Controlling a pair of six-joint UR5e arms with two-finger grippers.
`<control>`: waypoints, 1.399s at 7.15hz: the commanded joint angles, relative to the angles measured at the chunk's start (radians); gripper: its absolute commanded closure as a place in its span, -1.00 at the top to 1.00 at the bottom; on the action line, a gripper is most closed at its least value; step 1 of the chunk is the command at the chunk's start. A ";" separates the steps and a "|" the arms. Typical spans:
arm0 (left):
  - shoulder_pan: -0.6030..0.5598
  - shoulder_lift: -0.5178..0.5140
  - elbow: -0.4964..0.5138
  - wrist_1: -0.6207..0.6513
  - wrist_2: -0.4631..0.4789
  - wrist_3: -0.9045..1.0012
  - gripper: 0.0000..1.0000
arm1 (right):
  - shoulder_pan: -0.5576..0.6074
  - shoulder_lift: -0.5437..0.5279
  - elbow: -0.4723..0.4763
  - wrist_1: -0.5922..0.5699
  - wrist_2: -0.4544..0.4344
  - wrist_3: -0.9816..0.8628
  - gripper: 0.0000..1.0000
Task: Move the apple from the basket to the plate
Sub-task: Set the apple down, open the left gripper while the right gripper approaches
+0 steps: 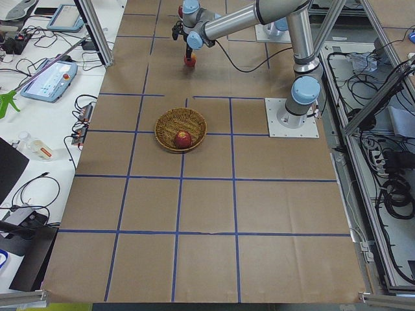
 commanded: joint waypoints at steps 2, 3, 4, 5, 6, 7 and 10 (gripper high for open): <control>0.119 0.207 0.004 -0.262 0.072 0.243 0.98 | 0.000 0.002 0.000 0.000 0.000 0.000 1.00; 0.183 0.302 0.003 -0.384 0.085 0.312 0.98 | 0.001 0.002 0.000 -0.002 0.000 0.000 1.00; 0.249 0.380 0.001 -0.498 0.085 0.314 0.98 | 0.000 0.002 -0.001 -0.002 -0.002 0.000 1.00; 0.317 0.469 -0.010 -0.653 0.086 0.315 0.99 | 0.001 -0.001 -0.001 -0.002 0.002 0.001 1.00; 0.375 0.549 -0.031 -0.712 0.082 0.318 0.99 | 0.003 -0.001 -0.009 -0.002 0.000 0.012 1.00; 0.408 0.616 -0.042 -0.715 0.079 0.320 0.99 | 0.009 0.000 -0.012 -0.005 0.000 0.012 1.00; 0.411 0.635 -0.103 -0.700 0.069 0.308 0.99 | 0.082 0.072 -0.058 -0.044 0.043 0.103 1.00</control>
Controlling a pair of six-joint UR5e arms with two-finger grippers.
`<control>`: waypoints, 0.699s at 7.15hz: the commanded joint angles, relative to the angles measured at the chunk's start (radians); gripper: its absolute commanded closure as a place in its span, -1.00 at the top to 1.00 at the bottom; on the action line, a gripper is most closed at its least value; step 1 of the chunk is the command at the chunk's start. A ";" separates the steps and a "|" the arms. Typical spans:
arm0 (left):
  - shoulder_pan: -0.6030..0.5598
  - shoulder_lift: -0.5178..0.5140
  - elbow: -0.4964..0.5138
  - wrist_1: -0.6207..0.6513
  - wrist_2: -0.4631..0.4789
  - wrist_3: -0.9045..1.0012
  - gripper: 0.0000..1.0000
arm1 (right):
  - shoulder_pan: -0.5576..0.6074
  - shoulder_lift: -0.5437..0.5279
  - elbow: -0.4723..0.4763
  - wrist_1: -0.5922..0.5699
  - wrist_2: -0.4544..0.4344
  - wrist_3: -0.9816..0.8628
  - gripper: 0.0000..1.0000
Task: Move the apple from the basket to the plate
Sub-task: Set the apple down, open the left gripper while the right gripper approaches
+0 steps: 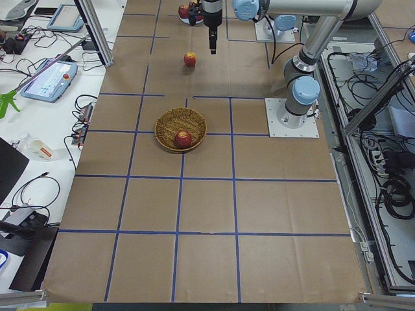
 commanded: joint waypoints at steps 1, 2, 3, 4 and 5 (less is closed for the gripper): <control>0.000 -0.012 -0.032 0.023 0.001 0.000 0.99 | 0.111 0.094 -0.064 -0.043 0.016 0.124 1.00; -0.003 -0.011 -0.042 0.086 0.008 0.003 0.99 | 0.188 0.154 -0.083 -0.104 0.014 0.215 1.00; -0.009 -0.010 -0.049 0.099 0.008 0.005 0.99 | 0.249 0.206 -0.083 -0.195 0.016 0.269 1.00; -0.026 -0.011 -0.052 0.099 0.008 0.003 0.99 | 0.288 0.257 -0.085 -0.255 0.014 0.335 1.00; -0.058 -0.013 -0.055 0.097 0.010 0.005 0.99 | 0.313 0.315 -0.083 -0.346 0.014 0.365 1.00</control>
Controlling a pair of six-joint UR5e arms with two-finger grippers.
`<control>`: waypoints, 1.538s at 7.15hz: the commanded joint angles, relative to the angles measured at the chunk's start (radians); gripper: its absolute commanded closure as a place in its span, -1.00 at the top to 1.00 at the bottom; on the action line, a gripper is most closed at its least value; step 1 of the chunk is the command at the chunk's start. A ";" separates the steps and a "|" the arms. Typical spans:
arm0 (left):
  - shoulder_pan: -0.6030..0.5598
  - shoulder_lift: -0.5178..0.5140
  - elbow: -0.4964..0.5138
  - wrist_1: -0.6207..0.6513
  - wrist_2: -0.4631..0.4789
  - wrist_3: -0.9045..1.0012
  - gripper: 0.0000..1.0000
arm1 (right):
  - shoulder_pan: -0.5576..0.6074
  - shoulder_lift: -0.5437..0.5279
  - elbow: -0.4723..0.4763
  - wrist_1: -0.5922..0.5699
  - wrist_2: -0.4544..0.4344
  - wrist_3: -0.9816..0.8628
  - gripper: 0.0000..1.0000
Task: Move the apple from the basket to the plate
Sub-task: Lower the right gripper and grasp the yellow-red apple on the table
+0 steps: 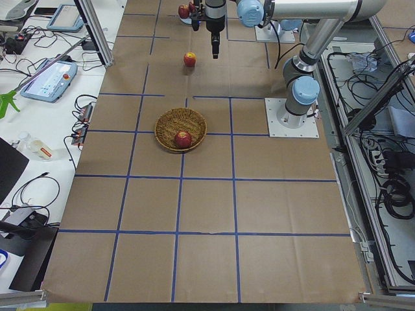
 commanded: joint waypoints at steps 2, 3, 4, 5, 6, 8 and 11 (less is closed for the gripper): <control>-0.046 -0.003 -0.008 0.008 0.006 0.002 0.99 | 0.079 0.176 0.012 -0.219 -0.013 0.041 1.00; -0.046 -0.003 -0.008 0.027 0.017 0.001 0.99 | 0.079 0.190 0.035 -0.226 -0.011 0.021 1.00; -0.046 -0.005 -0.009 0.056 0.018 0.002 0.99 | 0.069 0.199 0.076 -0.278 -0.011 -0.023 1.00; -0.051 -0.001 -0.009 0.057 0.023 0.002 0.99 | 0.067 0.210 0.123 -0.377 -0.013 -0.062 1.00; -0.052 -0.001 -0.009 0.061 0.081 -0.002 0.99 | 0.066 0.233 0.150 -0.445 -0.014 -0.083 1.00; -0.051 -0.005 -0.012 0.064 0.089 -0.010 0.99 | 0.062 0.277 0.151 -0.490 -0.023 -0.144 1.00; -0.051 0.006 -0.012 0.064 0.086 -0.011 0.99 | 0.069 0.299 0.154 -0.492 -0.026 -0.148 1.00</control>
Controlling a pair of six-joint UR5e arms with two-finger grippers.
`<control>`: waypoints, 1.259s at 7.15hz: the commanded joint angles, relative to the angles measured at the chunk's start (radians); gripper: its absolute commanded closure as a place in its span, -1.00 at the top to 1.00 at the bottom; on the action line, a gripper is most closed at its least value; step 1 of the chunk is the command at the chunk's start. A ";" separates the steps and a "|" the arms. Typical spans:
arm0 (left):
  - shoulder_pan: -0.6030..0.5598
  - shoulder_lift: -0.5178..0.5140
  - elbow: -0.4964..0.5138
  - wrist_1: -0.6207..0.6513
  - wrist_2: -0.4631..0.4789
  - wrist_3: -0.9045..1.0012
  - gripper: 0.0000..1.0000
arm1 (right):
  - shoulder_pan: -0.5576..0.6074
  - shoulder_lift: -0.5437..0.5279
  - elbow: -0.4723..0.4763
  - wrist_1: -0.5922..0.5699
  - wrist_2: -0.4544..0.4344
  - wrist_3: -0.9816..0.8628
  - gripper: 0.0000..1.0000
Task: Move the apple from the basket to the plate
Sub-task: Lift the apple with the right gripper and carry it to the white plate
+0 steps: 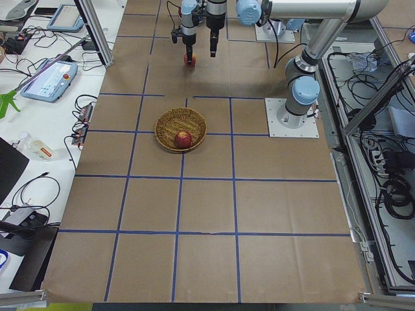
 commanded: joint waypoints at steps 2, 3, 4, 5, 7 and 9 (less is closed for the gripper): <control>0.003 0.005 0.000 0.000 -0.003 -0.004 0.99 | 0.004 0.002 0.006 0.014 -0.004 0.009 0.49; 0.003 0.005 0.000 -0.001 -0.004 -0.004 0.99 | 0.001 -0.006 0.029 0.012 -0.009 0.006 0.12; 0.003 0.006 -0.002 -0.002 -0.004 -0.004 0.99 | 0.000 -0.008 0.025 0.009 -0.010 0.004 -0.01; 0.003 0.005 -0.003 -0.002 -0.004 -0.004 0.99 | -0.011 -0.020 0.013 0.008 -0.021 0.004 -0.07; 0.003 0.006 -0.006 -0.002 -0.004 -0.004 0.99 | -0.029 -0.120 -0.036 0.131 -0.023 0.003 -0.06; 0.004 0.009 -0.011 -0.001 -0.004 -0.004 0.99 | -0.171 -0.269 -0.044 0.338 -0.021 -0.107 -0.07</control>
